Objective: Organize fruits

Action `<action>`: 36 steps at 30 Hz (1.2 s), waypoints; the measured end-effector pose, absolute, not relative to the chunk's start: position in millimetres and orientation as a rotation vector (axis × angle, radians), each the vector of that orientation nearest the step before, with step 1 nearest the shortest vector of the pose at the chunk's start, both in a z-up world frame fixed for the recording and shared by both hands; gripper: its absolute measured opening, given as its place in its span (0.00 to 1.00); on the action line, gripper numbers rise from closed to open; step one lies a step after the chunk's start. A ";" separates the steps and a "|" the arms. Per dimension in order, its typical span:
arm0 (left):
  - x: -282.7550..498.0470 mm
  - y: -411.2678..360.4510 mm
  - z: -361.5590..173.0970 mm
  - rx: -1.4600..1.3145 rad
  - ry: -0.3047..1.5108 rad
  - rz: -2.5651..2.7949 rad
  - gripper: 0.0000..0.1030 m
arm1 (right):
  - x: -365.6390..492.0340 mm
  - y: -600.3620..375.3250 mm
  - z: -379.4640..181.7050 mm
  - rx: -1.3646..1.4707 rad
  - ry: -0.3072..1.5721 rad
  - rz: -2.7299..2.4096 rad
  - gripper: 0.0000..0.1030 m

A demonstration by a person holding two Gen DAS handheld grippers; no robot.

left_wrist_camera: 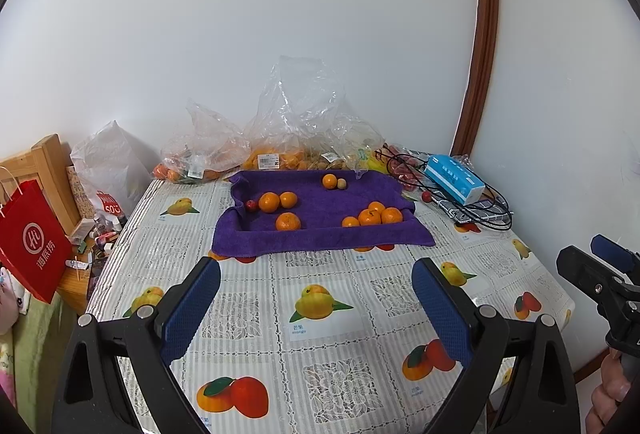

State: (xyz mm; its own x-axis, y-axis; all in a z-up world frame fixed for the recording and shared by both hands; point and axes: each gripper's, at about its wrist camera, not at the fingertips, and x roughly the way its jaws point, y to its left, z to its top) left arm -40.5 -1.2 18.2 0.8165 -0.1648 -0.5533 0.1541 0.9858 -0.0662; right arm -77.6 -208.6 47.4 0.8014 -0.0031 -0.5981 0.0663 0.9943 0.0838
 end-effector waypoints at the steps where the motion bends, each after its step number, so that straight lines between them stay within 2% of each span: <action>1: -40.6 -1.5 18.3 -0.019 0.591 -0.171 0.95 | -78.4 -208.1 47.7 0.102 0.640 -0.037 0.99; 36: -32.8 1.5 17.7 -0.043 0.576 -0.166 0.95 | -71.2 -203.0 47.3 0.102 0.643 -0.030 0.99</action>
